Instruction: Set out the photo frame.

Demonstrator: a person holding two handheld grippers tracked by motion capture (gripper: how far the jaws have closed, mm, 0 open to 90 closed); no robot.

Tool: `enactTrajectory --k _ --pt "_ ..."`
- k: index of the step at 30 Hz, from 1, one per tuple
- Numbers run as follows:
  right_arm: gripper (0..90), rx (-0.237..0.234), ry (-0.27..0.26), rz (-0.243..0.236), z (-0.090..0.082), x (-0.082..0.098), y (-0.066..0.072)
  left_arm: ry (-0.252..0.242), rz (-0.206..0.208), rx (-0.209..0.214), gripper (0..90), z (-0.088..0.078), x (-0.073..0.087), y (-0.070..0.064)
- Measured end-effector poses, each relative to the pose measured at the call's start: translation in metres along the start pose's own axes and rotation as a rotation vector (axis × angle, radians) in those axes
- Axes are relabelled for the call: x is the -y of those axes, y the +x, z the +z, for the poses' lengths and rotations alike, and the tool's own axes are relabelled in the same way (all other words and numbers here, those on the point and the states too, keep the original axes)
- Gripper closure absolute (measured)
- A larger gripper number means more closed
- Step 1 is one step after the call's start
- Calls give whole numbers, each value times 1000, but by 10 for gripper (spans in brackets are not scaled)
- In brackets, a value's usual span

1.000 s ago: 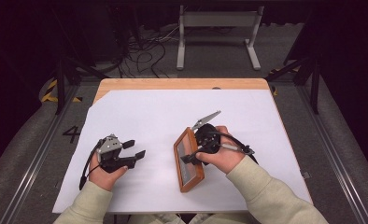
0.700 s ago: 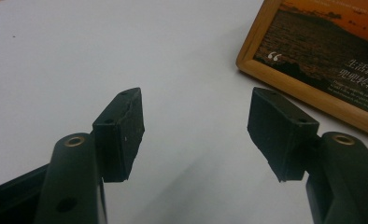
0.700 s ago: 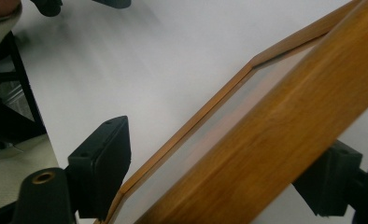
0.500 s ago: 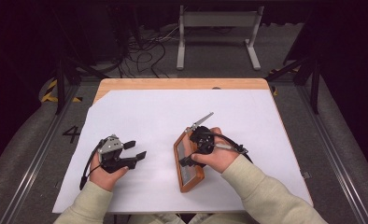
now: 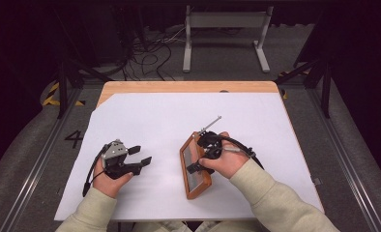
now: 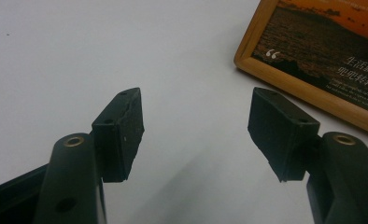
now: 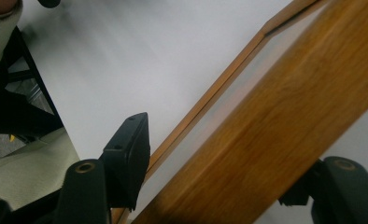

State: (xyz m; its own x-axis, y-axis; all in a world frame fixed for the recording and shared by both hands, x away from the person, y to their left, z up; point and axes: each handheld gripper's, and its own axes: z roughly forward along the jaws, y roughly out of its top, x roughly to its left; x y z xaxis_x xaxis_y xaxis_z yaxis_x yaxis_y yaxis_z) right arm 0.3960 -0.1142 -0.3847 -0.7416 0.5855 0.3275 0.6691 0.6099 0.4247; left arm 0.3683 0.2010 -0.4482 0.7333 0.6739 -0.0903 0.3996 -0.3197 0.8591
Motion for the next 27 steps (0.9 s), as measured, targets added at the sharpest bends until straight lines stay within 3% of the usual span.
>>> enactTrajectory --k 10,11,15,27 --pt "477 38 5 23 -3 -1 3 -3 1 1 362 0 0 0" --pt "526 62 7 28 -4 -1 5 -3 1 2 362 0 0 0" --pt "608 79 -1 23 -8 -2 5 -2 1 1 362 0 0 0" --pt "710 45 1 61 -13 -5 4 -9 1 1 362 0 0 0"
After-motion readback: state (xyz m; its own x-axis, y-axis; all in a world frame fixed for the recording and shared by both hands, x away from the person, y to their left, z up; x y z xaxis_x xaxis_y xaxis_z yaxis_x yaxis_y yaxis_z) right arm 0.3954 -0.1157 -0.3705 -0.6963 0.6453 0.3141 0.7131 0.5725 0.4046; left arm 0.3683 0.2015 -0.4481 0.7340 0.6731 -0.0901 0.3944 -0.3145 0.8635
